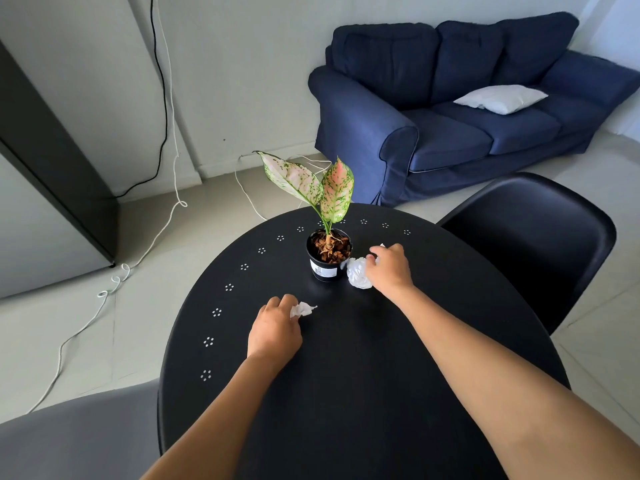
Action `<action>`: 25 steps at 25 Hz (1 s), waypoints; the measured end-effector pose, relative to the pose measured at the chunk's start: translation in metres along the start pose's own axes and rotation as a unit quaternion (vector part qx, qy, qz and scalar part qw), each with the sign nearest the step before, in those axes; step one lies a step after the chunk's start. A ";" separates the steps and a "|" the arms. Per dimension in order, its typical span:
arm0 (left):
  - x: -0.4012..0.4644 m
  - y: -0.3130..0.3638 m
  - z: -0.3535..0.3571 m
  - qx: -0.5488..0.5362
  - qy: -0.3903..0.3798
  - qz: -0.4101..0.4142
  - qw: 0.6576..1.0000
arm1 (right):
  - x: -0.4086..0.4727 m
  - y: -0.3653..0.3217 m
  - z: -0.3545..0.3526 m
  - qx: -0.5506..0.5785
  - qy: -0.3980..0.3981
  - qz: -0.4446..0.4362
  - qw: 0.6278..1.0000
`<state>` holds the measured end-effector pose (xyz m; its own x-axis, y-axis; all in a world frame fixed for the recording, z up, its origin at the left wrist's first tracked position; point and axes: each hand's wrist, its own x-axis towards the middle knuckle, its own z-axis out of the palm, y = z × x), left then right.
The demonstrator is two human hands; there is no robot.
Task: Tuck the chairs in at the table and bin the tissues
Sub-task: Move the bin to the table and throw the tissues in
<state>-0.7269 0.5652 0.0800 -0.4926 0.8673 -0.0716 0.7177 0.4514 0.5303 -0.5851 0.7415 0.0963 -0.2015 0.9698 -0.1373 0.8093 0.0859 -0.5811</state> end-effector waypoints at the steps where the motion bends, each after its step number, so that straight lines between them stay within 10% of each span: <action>1: 0.000 -0.002 0.000 0.002 0.001 0.002 1.000 | 0.004 -0.001 0.005 -0.018 -0.017 0.002 1.000; 11: 0.000 0.008 0.015 0.003 0.000 0.029 1.000 | -0.011 0.024 0.014 -0.079 -0.056 -0.050 0.994; 25: -0.111 0.178 0.095 -0.042 -0.072 0.215 0.973 | -0.181 0.199 -0.132 -0.011 0.108 0.098 0.989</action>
<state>-0.4977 0.5690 0.1022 -0.0769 0.9953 0.0583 0.7972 0.0263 0.6032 -0.3148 0.6128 0.1113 0.0804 0.9943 -0.0699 0.8337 -0.1055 -0.5421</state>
